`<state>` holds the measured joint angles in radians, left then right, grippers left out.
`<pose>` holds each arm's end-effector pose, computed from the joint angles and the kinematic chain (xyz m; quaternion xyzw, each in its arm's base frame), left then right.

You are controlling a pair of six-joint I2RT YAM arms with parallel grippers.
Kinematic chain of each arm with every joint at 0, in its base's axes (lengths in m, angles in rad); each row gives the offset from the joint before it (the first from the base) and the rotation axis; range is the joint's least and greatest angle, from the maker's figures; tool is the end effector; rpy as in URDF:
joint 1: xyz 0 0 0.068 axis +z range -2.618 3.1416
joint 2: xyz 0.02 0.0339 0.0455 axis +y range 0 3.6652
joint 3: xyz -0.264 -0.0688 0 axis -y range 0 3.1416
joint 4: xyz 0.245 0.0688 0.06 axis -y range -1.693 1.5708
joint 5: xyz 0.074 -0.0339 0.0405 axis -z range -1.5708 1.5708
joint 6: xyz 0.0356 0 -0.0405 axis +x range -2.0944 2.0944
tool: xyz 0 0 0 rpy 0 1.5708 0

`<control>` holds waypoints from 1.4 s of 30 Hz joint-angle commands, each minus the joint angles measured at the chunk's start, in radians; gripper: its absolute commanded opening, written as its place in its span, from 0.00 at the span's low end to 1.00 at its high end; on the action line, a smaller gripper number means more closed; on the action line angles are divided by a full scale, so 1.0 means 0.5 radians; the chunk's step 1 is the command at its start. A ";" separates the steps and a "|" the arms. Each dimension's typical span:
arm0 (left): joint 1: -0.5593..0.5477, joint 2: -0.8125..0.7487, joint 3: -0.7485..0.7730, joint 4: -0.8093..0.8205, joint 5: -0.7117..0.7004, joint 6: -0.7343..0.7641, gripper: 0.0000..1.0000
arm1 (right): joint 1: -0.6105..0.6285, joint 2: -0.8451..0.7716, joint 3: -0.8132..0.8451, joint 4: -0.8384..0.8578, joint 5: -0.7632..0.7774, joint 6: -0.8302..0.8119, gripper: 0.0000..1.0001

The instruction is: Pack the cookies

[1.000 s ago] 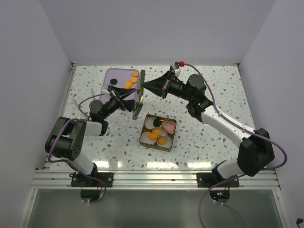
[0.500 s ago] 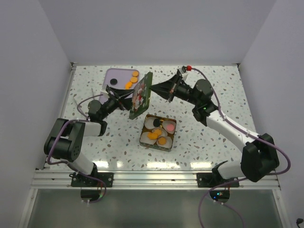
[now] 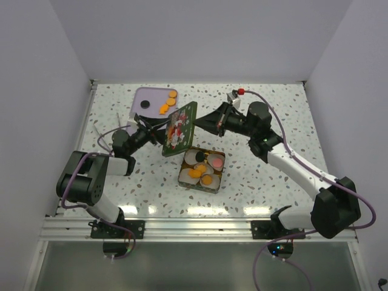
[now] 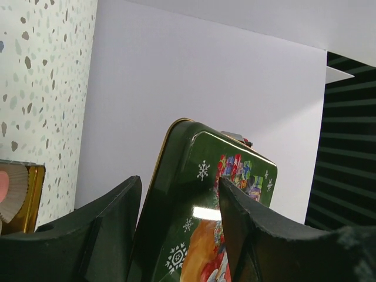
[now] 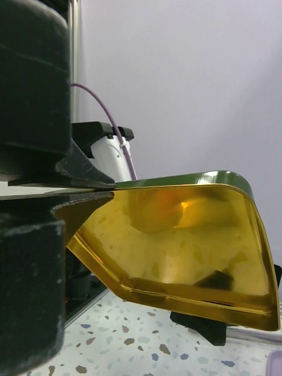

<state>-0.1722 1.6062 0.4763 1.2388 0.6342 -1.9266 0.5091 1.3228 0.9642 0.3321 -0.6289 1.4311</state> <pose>0.2823 -0.0705 0.1925 -0.3393 0.5840 -0.7171 0.1719 0.2591 0.1686 0.3369 0.1098 0.7062 0.6726 0.1922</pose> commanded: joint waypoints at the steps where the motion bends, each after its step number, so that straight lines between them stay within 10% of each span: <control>1: -0.021 -0.025 0.017 1.314 0.085 -0.031 0.59 | 0.019 0.036 -0.057 -0.253 -0.034 -0.129 0.06; 20: -0.021 0.015 -0.087 1.314 0.164 0.003 0.57 | 0.016 0.189 -0.133 -0.489 -0.052 -0.313 0.31; 36: -0.021 0.055 -0.189 1.311 0.351 0.070 0.54 | 0.016 0.199 -0.548 0.354 0.027 0.147 0.40; 42: -0.021 0.098 -0.265 1.293 0.456 0.150 0.54 | 0.016 0.076 -0.707 0.122 0.089 0.062 0.38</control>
<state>-0.1619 1.6672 0.3382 1.1828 0.7219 -1.8450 0.5026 1.3575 0.6720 0.5610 -0.6456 1.5105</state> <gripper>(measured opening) 0.546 0.386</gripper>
